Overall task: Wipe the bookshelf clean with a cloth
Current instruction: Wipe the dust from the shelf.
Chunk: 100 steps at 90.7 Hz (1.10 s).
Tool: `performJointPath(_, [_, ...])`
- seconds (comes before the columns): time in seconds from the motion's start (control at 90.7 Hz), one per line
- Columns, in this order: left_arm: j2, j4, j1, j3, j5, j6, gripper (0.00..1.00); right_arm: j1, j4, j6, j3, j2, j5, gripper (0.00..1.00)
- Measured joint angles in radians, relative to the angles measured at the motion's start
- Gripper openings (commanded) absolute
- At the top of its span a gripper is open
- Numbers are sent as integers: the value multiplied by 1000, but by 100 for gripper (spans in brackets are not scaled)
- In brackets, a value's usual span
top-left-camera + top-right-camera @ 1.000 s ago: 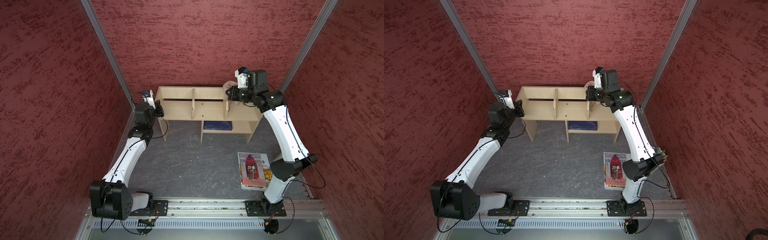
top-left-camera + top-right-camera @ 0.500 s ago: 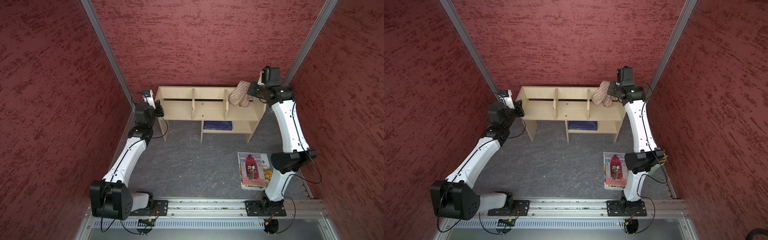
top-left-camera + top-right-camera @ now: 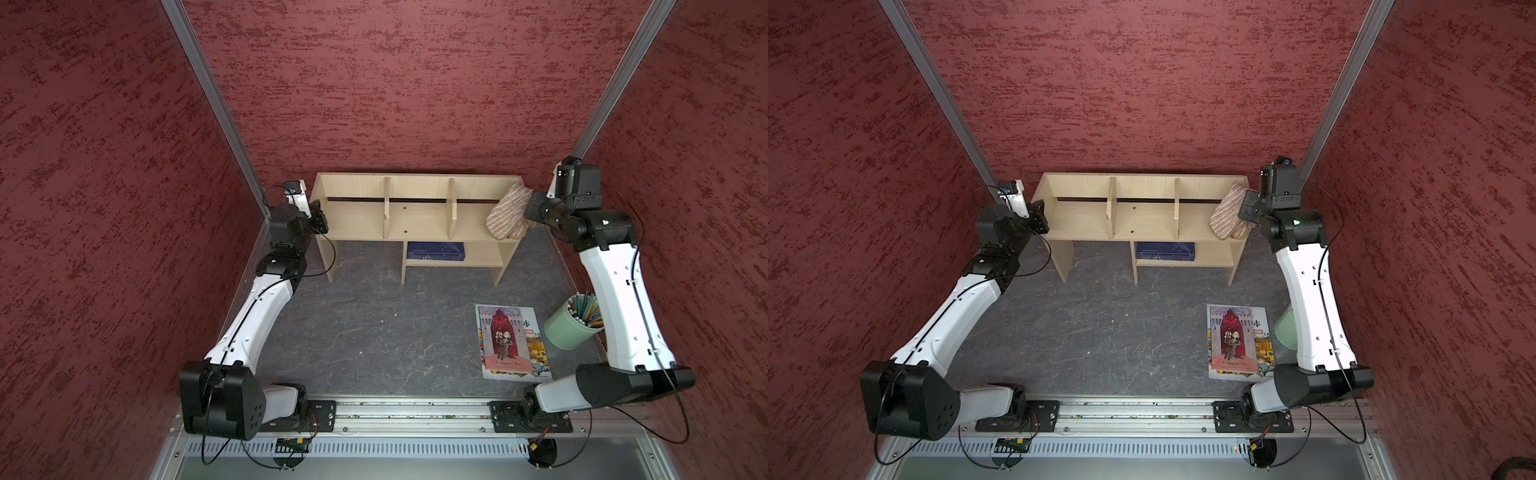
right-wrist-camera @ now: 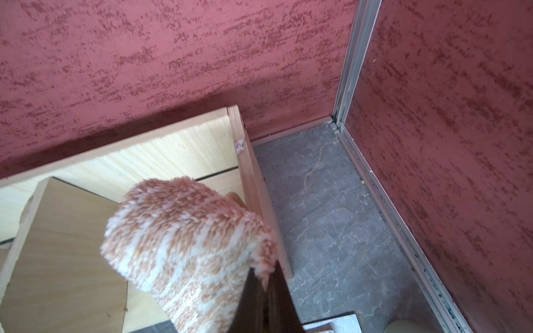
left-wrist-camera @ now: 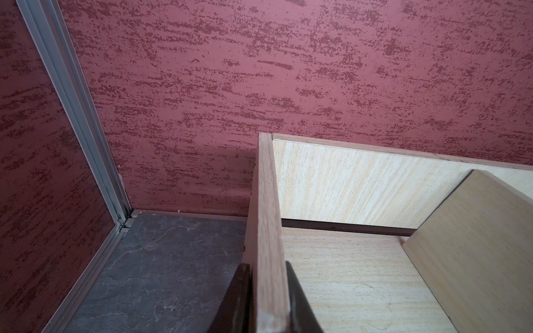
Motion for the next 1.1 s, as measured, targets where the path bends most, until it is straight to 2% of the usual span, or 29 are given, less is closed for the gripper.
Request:
performJointPath(0.132, [0, 0, 0, 0, 0, 0, 0, 26, 27, 18, -90, -42, -50, 0])
performJointPath(0.309, [0, 0, 0, 0, 0, 0, 0, 122, 105, 38, -150, -43, -116, 0])
performJointPath(0.639, [0, 0, 0, 0, 0, 0, 0, 257, 213, 52, -243, 3, -144, 0])
performJointPath(0.782, [0, 0, 0, 0, 0, 0, 0, 264, 196, 52, -170, 102, -90, 0])
performJointPath(0.959, [0, 0, 0, 0, 0, 0, 0, 254, 149, 51, 19, 264, 14, 0])
performJointPath(1.102, [0, 0, 0, 0, 0, 0, 0, 237, 121, 50, 168, 371, 28, 0])
